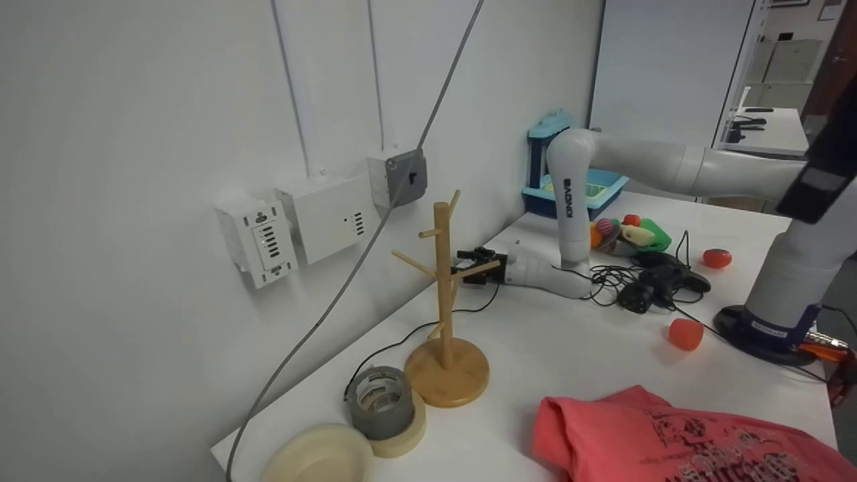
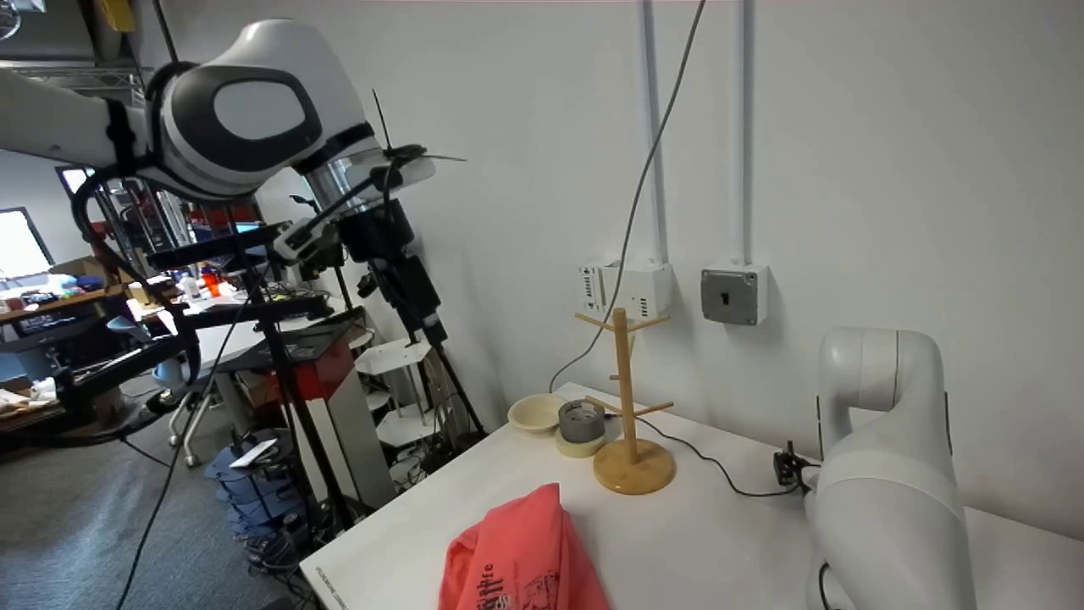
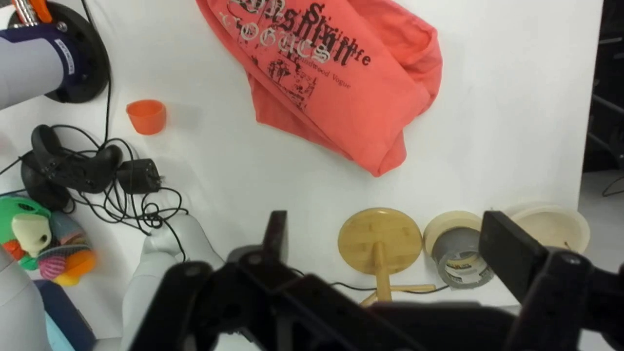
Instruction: Fold the shirt
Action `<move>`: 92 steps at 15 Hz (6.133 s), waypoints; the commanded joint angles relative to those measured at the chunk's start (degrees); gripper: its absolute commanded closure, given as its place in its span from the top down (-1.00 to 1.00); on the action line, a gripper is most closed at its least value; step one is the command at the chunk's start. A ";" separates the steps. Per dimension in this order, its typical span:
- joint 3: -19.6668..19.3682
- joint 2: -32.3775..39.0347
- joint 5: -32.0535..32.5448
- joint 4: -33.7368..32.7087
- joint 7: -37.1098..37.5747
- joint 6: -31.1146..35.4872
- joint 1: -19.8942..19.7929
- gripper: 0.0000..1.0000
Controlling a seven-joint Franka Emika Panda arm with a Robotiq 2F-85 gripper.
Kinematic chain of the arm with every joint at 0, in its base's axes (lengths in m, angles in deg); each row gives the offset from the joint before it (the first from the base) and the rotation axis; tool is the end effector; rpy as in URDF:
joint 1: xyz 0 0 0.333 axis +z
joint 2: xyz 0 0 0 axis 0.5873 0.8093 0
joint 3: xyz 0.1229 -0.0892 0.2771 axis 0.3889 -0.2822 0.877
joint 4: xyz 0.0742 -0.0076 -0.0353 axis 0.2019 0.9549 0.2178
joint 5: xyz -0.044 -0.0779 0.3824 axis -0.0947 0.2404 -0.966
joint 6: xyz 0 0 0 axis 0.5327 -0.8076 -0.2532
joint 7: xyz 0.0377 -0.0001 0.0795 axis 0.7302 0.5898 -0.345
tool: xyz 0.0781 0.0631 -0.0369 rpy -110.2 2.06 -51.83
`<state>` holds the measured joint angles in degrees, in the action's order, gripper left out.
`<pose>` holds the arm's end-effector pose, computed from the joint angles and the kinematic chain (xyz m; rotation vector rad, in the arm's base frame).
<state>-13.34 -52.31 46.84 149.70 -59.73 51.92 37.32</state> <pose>0.4298 0.1214 0.5178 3.0357 -0.0374 0.2883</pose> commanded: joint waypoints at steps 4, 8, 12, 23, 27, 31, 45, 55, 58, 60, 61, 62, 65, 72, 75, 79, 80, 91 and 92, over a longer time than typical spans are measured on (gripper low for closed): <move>-4.28 0.05 -0.64 8.90 1.53 4.55 -0.10 1.00; -6.44 -0.55 -0.19 14.62 2.69 8.33 -1.44 1.00; -7.09 1.03 0.03 15.01 3.07 7.89 -2.02 1.00; -8.98 4.21 0.75 19.19 3.20 10.70 -4.24 1.00; -11.32 7.55 1.73 23.36 2.69 14.96 -6.26 1.00; -12.76 11.63 2.27 25.44 2.97 18.62 -7.35 1.00; -15.93 23.06 3.42 25.39 0.20 28.49 -8.06 1.00; -16.72 36.79 -18.33 20.87 -24.59 40.13 -13.06 1.00; -12.15 39.73 -29.75 17.42 -34.77 37.45 -17.09 1.00; -10.73 42.27 -32.82 15.50 -38.56 37.41 -18.81 1.00; -10.14 43.44 -33.75 14.87 -39.69 37.56 -19.56 1.00; -9.94 44.59 -33.77 14.51 -40.04 38.15 -19.95 1.00; -9.28 47.14 -32.94 14.22 -40.33 38.71 -21.39 1.00; -7.85 49.69 -31.25 13.23 -38.74 38.16 -22.80 0.02; -7.91 48.87 -30.75 12.77 -38.40 37.60 -22.68 -0.43; -10.18 46.47 -27.33 12.77 -35.19 36.65 -20.09 -1.00; -10.89 45.55 -25.72 12.85 -34.13 35.83 -19.44 -1.00; -17.83 36.37 -4.11 0.05 -19.20 13.39 -8.60 -0.96; -17.47 36.84 -3.40 -1.94 -18.58 12.09 -7.74 -0.96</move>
<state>-30.60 -15.69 40.66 152.89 -80.58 68.97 27.15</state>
